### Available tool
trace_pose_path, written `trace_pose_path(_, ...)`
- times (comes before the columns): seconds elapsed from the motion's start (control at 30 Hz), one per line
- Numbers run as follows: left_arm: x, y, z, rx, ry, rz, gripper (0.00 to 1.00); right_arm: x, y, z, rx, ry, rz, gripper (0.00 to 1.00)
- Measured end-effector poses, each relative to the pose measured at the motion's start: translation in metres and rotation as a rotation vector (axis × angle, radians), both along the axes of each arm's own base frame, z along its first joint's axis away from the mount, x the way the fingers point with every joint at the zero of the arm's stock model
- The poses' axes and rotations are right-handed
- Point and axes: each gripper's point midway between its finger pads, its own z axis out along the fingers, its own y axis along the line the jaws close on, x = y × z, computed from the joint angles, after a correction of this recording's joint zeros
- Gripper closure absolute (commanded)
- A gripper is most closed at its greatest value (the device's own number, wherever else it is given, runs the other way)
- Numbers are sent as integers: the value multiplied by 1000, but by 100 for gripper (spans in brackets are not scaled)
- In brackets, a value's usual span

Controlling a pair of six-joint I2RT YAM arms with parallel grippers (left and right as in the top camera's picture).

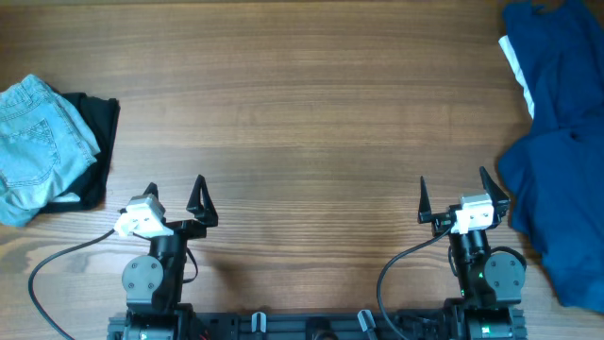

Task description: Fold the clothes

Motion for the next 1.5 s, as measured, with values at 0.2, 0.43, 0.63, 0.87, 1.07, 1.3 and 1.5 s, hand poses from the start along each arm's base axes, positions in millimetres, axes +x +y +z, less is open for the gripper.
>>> trace_pose_path(0.2,0,0,0,0,0,0,0,0,0,0,0,0,0,0)
trace_pose_path(0.43,0,0,0,0,0,0,0,0,0,0,0,0,0,0)
trace_pose_path(0.63,0,0,0,0,0,0,0,0,0,0,0,0,0,0)
trace_pose_path(0.87,0,0,0,0,0,0,0,0,0,0,15,1,1,0)
trace_pose_path(1.07,0,0,0,0,0,0,0,0,0,0,54,4,0,0)
trace_pose_path(1.3,0,0,3,-1,-14,0,0,1,-1,-9,125,54,-11,0)
trace_pose_path(1.5,0,0,4,-1,-17,0,0,4,-1,-14,147,133,-19,0)
